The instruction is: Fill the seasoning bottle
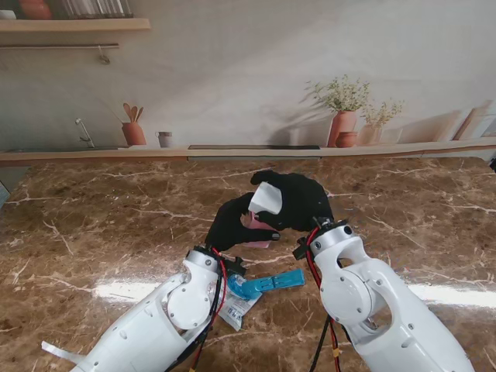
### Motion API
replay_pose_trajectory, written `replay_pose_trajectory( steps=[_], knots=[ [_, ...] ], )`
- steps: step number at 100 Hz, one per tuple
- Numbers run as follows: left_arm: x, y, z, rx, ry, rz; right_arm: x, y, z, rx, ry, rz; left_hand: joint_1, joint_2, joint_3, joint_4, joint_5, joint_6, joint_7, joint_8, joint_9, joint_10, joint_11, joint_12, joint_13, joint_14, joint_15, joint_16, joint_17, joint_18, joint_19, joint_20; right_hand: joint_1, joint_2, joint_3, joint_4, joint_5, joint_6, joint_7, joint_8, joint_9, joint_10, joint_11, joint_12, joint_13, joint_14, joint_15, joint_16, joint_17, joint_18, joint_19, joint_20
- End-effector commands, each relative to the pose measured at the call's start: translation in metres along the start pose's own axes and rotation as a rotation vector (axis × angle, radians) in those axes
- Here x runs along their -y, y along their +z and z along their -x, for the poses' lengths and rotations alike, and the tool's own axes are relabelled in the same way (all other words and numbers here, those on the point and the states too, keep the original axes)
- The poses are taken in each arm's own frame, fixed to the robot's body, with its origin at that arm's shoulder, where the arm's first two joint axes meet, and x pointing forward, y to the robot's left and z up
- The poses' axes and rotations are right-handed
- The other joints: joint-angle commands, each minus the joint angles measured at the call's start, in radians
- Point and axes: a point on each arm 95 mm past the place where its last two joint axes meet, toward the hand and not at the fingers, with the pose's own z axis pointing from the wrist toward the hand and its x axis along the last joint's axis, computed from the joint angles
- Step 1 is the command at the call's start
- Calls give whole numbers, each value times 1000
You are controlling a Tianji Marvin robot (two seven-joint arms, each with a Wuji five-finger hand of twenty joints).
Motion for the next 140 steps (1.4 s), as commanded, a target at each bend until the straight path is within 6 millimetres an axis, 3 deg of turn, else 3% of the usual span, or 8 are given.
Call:
replay_pose_trajectory(
  steps=[1,6,10,18,45,52,69,140],
  knots=[
    [-2,5,-8,-26,-13,-8,14,-4,3,19,8,-56,227,366,382,-10,190,-328,233,84,70,-113,42,35,61,-40,135,41,-18,-54,-12,16,93,87,190,59,-10,-2,-3,-7,55,-214,124,42,50,-127,82,-4,3,-30,-10,23],
    [-2,6,-8,-26,-15,-7,15,-5,4,23,1,-57,228,366,382,-10,190,-328,233,84,70,-113,42,35,61,-40,135,41,-20,-54,-13,16,30,109,137,84,-25,6,-14,-13,33,-211,134,25,41,-126,95,-33,-3,-30,-12,29],
    [-2,6,-8,-26,-15,-9,16,-5,4,26,-7,-52,228,366,382,-10,190,-327,233,84,70,-112,42,35,61,-40,135,41,-20,-54,-13,16,-38,117,84,158,-37,9,-22,-16,12,-212,154,-47,35,-125,103,-46,-8,-30,-12,33],
    [-2,6,-9,-27,-14,-11,17,-6,5,35,-33,-40,229,365,382,-10,191,-327,234,84,71,-112,42,35,61,-39,135,42,-20,-54,-13,16,-154,156,-5,158,-48,13,-35,-20,1,-209,164,-64,28,-123,120,-40,-8,-36,-7,35],
    [-2,6,-9,-29,-11,-12,19,-8,6,44,-102,-27,229,366,381,-10,191,-327,234,83,71,-112,42,35,61,-40,136,42,-19,-54,-13,17,-249,242,-207,165,-96,4,-74,-27,-69,-204,133,-87,-1,-120,144,-40,-23,-38,7,32],
    [-1,6,-9,-28,-9,-11,19,-9,7,30,-134,-24,228,365,381,-10,193,-328,234,83,71,-112,42,35,62,-40,137,43,-18,-54,-13,17,-272,357,-374,213,-113,2,-92,-26,-95,-204,116,-96,-16,-122,149,-39,-26,-39,7,28],
    [0,6,-9,-29,-4,-10,15,-12,5,13,-162,-17,228,365,382,-10,192,-328,233,82,71,-112,42,34,62,-39,137,43,-19,-52,-12,17,-464,348,-268,252,-174,0,-135,-35,-208,-184,35,-145,-64,-112,127,-48,-48,-44,-12,25],
    [0,6,-10,-35,-6,-15,-1,-10,-1,-9,-176,-8,228,365,384,-11,191,-329,233,84,70,-113,41,35,60,-42,133,41,-20,-53,-15,16,-315,342,-307,261,-153,-21,-134,-33,-212,-187,-1,-192,-203,-85,-156,-205,-118,-9,-149,-4]
  ],
)
